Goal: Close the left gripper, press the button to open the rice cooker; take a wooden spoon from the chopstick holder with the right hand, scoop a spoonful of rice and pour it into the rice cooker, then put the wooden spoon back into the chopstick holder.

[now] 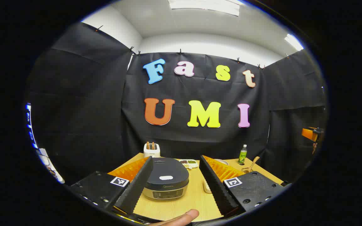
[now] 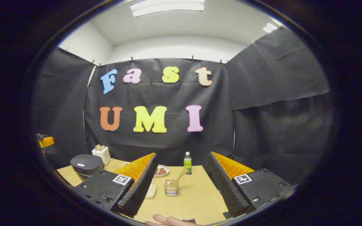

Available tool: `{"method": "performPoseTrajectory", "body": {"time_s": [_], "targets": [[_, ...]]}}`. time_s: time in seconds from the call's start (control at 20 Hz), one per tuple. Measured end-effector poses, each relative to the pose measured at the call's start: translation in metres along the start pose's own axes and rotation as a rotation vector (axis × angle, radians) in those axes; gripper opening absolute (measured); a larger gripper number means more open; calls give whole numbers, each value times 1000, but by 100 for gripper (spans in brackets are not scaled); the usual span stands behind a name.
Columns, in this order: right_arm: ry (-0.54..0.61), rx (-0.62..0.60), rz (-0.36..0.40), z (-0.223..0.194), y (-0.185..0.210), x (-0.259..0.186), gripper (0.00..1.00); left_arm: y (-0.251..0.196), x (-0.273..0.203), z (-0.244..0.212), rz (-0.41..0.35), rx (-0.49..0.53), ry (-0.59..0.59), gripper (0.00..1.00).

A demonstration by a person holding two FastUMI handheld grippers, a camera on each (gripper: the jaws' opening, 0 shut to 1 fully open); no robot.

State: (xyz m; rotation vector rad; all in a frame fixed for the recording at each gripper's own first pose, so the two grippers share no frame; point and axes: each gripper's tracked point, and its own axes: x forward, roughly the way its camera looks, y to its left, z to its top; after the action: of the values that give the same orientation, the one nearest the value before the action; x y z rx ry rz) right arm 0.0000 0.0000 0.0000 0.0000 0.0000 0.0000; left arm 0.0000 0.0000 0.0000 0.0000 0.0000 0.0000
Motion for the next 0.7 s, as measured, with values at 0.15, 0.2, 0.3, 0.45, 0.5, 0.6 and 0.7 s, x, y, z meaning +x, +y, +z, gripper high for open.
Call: {"method": "performPoseTrajectory", "body": {"time_s": [0.15,0.2,0.3,0.45,0.5,0.6,0.7], "targets": [[1,10,9,1,-1,-1,100,-3,4,-2,-2,15,5,94],[0,13,10,1,-3,-1,100,-6,6,-3,-6,15,11,94],[4,17,11,-2,-6,-1,100,-11,8,-5,-14,14,13,94],[2,41,23,-4,-6,-2,100,-10,12,-7,0,41,14,94],[0,47,23,-5,-8,-3,100,-13,12,-8,1,51,12,94],[0,55,24,-8,-10,-3,100,-15,15,-8,3,59,11,94],[7,63,28,-12,-11,-3,100,-12,23,-10,21,64,8,94]]}}
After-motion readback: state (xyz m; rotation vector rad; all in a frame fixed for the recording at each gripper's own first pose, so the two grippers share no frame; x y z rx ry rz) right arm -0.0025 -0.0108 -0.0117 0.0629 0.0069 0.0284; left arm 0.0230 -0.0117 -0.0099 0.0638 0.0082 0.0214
